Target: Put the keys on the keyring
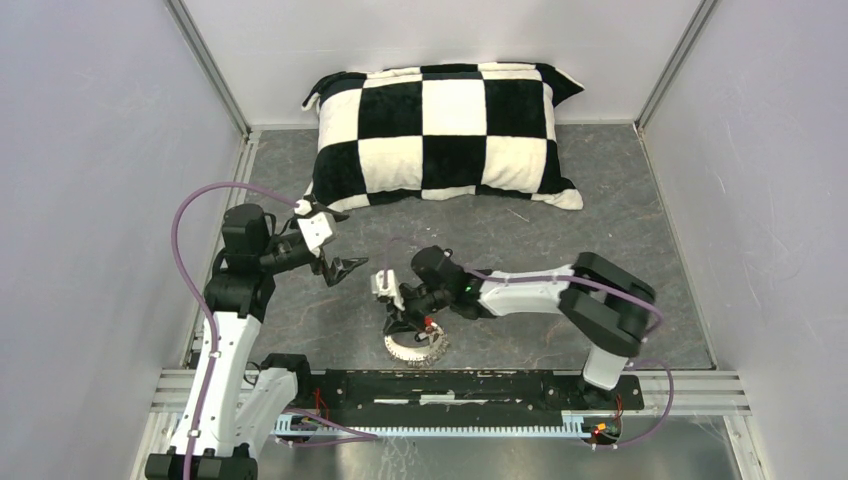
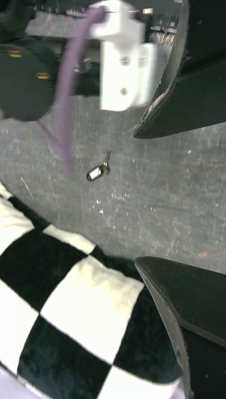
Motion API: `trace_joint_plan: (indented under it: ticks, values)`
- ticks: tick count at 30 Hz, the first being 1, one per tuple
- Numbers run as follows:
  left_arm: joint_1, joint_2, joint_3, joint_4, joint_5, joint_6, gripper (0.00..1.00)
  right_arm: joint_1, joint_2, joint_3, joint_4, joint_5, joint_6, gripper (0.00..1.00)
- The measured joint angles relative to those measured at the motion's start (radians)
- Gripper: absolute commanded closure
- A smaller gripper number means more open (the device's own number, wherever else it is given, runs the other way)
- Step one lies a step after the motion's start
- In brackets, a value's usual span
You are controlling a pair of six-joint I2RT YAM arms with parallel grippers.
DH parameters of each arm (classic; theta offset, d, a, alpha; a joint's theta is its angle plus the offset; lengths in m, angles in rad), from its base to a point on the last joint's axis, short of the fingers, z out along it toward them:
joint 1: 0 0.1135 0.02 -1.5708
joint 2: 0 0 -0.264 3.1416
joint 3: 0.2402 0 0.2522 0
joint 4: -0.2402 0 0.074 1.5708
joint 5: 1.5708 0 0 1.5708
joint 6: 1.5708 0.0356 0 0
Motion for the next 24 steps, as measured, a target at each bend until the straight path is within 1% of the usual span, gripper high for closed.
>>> trace_joint_plan:
  ticks: [2, 4, 9, 10, 13, 15, 17, 21, 24]
  values:
    - [0.0, 0.01, 0.013, -0.058, 0.032, 0.023, 0.0, -0.013, -0.077, -0.04, 0.031, 0.023, 0.018, 1.0]
    - [0.0, 0.03, 0.035, -0.132, 0.063, 0.06, 0.03, -0.021, -0.147, -0.069, 0.071, 0.049, 0.035, 1.0]
    - [-0.011, 0.105, 0.091, -0.356, 0.134, 0.198, 0.19, -0.019, -0.249, -0.085, 0.142, 0.103, 0.072, 1.0]
    - [-0.016, 0.122, 0.103, -0.416, 0.149, 0.248, 0.21, -0.019, -0.261, -0.087, 0.152, 0.112, 0.078, 0.99]
    - [-0.028, 0.156, 0.126, -0.621, 0.173, 0.474, 0.26, -0.019, -0.296, -0.092, 0.174, 0.137, 0.097, 0.99]
    - [-0.032, 0.159, 0.128, -0.753, 0.179, 0.626, 0.28, -0.019, -0.314, -0.092, 0.181, 0.146, 0.108, 0.99]
    - [-0.036, 0.156, 0.131, -0.854, 0.179, 0.742, 0.3, -0.017, -0.333, -0.092, 0.193, 0.156, 0.118, 1.0]
    - [-0.046, 0.13, 0.132, -0.949, 0.18, 0.877, 0.34, -0.013, -0.362, -0.092, 0.212, 0.161, 0.136, 0.99]
    - [-0.05, 0.11, 0.132, -0.983, 0.198, 0.927, 0.38, -0.005, -0.376, -0.092, 0.217, 0.162, 0.145, 0.99]
